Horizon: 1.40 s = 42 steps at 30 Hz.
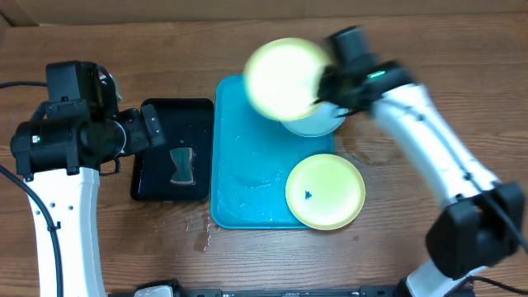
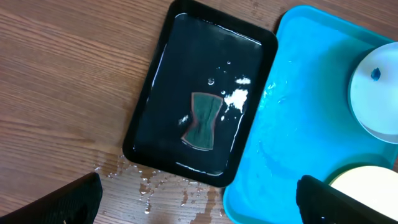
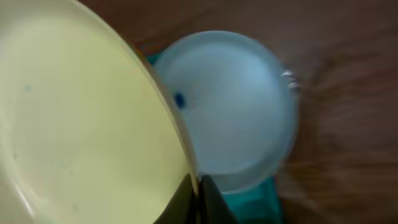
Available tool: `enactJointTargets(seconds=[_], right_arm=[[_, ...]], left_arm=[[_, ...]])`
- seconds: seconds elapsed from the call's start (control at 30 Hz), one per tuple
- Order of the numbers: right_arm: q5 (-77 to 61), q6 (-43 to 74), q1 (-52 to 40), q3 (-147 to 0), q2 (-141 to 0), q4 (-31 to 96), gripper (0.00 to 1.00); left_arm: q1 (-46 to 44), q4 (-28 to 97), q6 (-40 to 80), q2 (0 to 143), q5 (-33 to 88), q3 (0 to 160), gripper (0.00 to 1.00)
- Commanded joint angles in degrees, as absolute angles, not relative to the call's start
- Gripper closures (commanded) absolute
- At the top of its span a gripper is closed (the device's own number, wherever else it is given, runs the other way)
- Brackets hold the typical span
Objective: Clean dirty plates on tray and stack at the side
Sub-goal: 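Lower the yellow plate onto the table right of the teal tray, release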
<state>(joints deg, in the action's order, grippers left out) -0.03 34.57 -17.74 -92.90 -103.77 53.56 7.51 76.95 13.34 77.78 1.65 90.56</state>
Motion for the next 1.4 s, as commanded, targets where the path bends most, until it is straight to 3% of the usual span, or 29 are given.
enactJointTargets(seconds=[0.0,0.13,0.27,0.43,0.67,0.73,0.83,1.1,1.37], right_arm=[[-5.65,35.55,-6.09,-93.71,-100.99,58.67,0.96],[-4.14,32.95,8.45,-92.6,-102.04,65.54,0.96],[-3.27,32.95,14.81,-86.26,-102.15,65.12,0.96],[-3.38,32.95,15.97,-75.31,-102.15,57.04,0.96],[-3.11,32.97,12.03,-71.2,-102.15,53.12,0.96],[-3.11,32.93,11.29,-71.2,-102.15,53.17,0.82],[-3.09,32.36,10.61,-71.2,-102.15,52.99,0.48],[-4.14,20.95,10.61,-71.31,-102.15,52.73,0.0],[-4.12,20.93,10.61,-71.31,-102.15,52.53,0.0]], left_arm=[[7.49,76.88,12.86,77.36,1.26,90.87,0.0],[7.49,76.88,12.86,77.36,1.26,90.87,0.0],[7.49,76.88,12.86,77.36,1.26,90.87,0.0],[7.49,76.88,12.86,77.36,1.26,90.87,0.0],[7.49,76.88,12.86,77.36,1.26,90.87,0.0],[7.49,76.88,12.86,77.36,1.26,90.87,0.0],[7.49,76.88,12.86,77.36,1.26,90.87,0.0],[7.49,76.86,12.86,77.36,1.26,90.87,0.0],[7.49,76.86,12.86,77.36,1.26,90.87,0.0]])
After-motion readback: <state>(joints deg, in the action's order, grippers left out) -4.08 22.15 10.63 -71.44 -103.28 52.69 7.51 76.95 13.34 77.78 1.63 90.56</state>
